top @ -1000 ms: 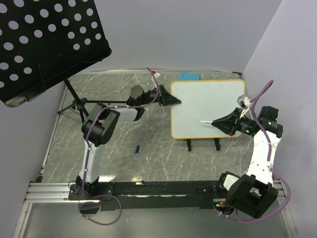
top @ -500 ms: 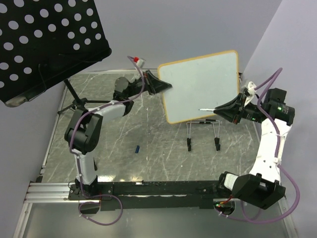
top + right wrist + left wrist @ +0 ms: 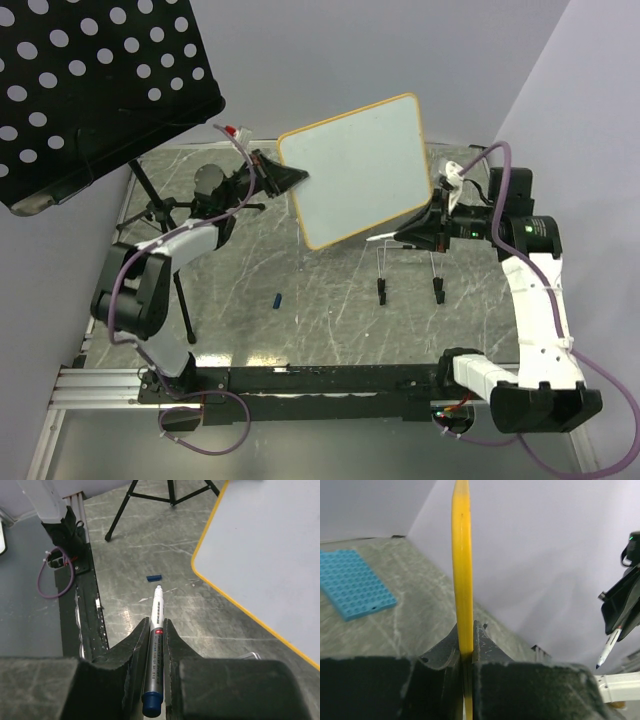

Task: Write a sentence on the whiteboard
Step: Hold the whiteboard at the center of the board.

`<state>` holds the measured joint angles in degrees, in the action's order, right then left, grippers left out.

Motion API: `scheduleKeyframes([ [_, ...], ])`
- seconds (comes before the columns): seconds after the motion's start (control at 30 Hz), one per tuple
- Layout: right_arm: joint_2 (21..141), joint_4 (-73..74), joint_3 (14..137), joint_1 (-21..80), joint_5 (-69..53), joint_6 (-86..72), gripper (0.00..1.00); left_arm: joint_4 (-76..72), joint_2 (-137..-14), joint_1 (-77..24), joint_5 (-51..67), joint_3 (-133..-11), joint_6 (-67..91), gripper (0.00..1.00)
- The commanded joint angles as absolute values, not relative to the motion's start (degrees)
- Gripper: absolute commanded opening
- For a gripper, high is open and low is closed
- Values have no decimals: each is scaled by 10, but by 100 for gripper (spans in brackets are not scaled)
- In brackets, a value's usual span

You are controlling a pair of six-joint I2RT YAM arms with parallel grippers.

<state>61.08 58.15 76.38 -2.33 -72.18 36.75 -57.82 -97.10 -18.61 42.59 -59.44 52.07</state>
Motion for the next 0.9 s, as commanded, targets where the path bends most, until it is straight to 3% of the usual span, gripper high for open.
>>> scheduleKeyframes([
  [0.0,640,522,791,19,-681,325,0,-578,-870,-177,395,-572,435,1],
  [0.47,727,515,812,162,-588,360,0,-584,-849,-166,392,-474,413,1],
  [0.87,758,445,807,198,-530,340,0,-633,-844,-166,388,-421,421,1],
])
